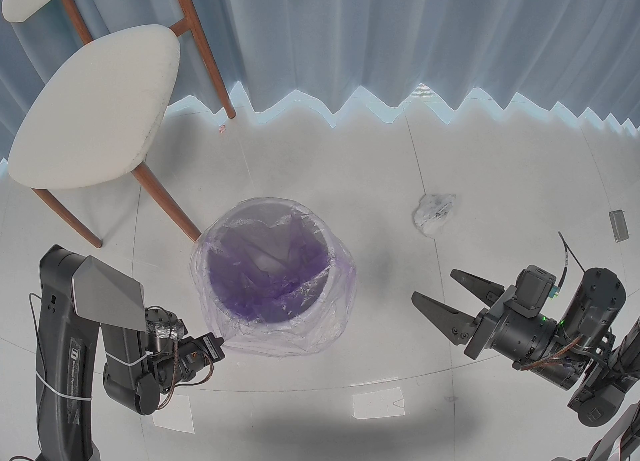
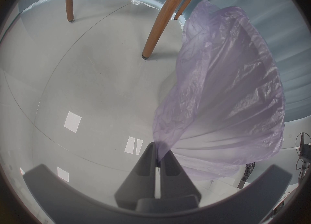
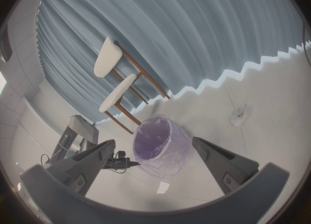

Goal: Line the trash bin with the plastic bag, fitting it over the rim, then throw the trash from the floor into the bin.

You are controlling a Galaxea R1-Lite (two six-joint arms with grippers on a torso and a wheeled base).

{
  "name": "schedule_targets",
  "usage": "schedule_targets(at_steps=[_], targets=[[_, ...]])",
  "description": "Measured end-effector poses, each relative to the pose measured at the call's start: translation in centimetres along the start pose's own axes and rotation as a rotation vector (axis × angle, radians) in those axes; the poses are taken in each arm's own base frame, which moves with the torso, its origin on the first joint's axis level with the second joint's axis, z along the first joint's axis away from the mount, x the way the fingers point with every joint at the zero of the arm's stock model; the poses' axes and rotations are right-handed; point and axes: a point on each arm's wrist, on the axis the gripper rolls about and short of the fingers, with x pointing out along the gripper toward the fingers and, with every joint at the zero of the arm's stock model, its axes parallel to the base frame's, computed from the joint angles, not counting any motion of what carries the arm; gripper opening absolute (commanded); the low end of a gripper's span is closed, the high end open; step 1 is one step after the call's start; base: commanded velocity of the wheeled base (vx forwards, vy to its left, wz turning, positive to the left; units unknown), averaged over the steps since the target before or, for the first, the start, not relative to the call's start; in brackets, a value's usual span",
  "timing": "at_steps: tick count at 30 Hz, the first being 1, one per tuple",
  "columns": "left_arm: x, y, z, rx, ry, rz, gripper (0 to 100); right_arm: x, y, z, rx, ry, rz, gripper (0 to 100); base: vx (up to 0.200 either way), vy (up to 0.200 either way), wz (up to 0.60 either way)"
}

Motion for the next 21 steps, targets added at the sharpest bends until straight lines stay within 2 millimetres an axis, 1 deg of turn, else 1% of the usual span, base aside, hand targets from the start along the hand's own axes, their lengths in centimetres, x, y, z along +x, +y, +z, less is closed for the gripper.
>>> schedule_targets(at_steps=[4,5,17,21], targets=[[0.04,-0.06,-0.12,0.002,0.002,0.001,0,-0.02,-0.02,-0.05,-0.001,0.003,-0.001,100,0.0,0.0,0.0],[0.04,-0.06,-0.15,0.003,0.003,0.001,100,-0.02,-0.03,-0.06,-0.001,0.003,-0.001,100,0.0,0.0,0.0],[-0.13,-0.04,-0.21,-0.001,0.009,0.0,100,-0.04,-0.05,-0.15,-0.002,0.008,-0.003,100,0.0,0.0,0.0],[-0.44,-0.21,0.19,-0.004,-0.002,-0.005,100,-0.04,-0.06,-0.16,-0.002,0.008,-0.003,100,0.0,0.0,0.0]])
